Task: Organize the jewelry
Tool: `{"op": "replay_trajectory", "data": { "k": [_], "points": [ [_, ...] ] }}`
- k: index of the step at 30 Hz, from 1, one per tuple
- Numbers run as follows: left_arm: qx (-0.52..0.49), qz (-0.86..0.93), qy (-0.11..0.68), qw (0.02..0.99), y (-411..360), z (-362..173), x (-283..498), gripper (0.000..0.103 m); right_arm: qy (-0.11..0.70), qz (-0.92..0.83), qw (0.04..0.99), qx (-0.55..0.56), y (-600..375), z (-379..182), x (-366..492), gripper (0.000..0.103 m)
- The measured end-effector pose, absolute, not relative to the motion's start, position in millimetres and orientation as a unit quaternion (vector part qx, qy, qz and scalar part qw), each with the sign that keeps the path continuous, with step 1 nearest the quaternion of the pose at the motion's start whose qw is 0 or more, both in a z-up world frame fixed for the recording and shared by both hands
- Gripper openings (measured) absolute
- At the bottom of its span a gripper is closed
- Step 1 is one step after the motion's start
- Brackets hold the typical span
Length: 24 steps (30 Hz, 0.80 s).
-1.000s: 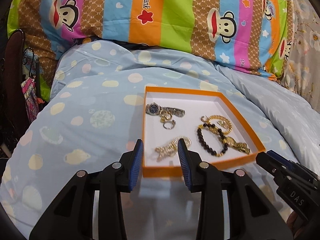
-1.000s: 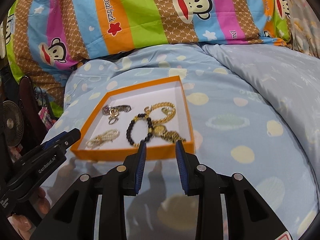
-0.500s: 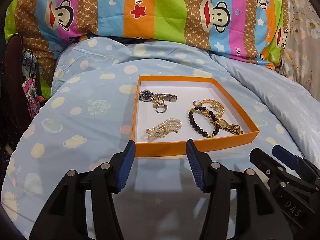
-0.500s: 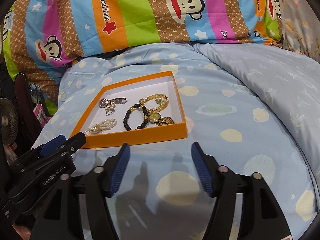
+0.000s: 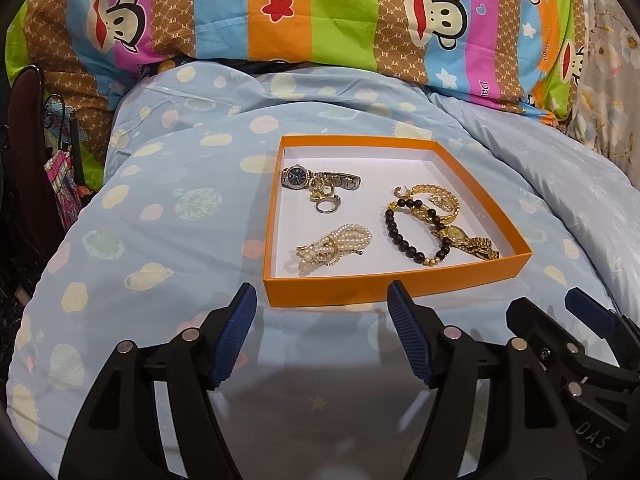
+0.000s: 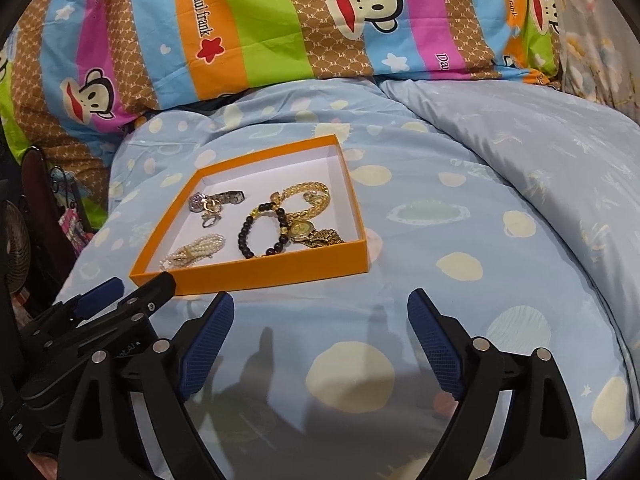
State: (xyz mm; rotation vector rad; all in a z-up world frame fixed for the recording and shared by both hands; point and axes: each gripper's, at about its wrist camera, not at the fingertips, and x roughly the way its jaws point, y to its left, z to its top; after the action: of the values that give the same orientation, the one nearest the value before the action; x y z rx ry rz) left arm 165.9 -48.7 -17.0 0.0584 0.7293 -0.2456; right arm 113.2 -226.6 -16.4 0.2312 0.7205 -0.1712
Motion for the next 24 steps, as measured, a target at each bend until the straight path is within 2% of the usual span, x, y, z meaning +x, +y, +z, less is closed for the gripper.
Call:
{"op": "replay_trajectory", "data": {
  "k": [13, 24],
  "points": [
    [0.048, -0.089, 0.361, 0.927, -47, -18, 146, 0.066, 0.36, -0.152, 0.919, 0.056, -207, -16, 87, 0.087],
    [0.049, -0.07, 0.365, 0.927, -44, -19, 142, 0.071, 0.356, -0.132, 0.923, 0.065, -209, -15, 85, 0.087]
  ]
}}
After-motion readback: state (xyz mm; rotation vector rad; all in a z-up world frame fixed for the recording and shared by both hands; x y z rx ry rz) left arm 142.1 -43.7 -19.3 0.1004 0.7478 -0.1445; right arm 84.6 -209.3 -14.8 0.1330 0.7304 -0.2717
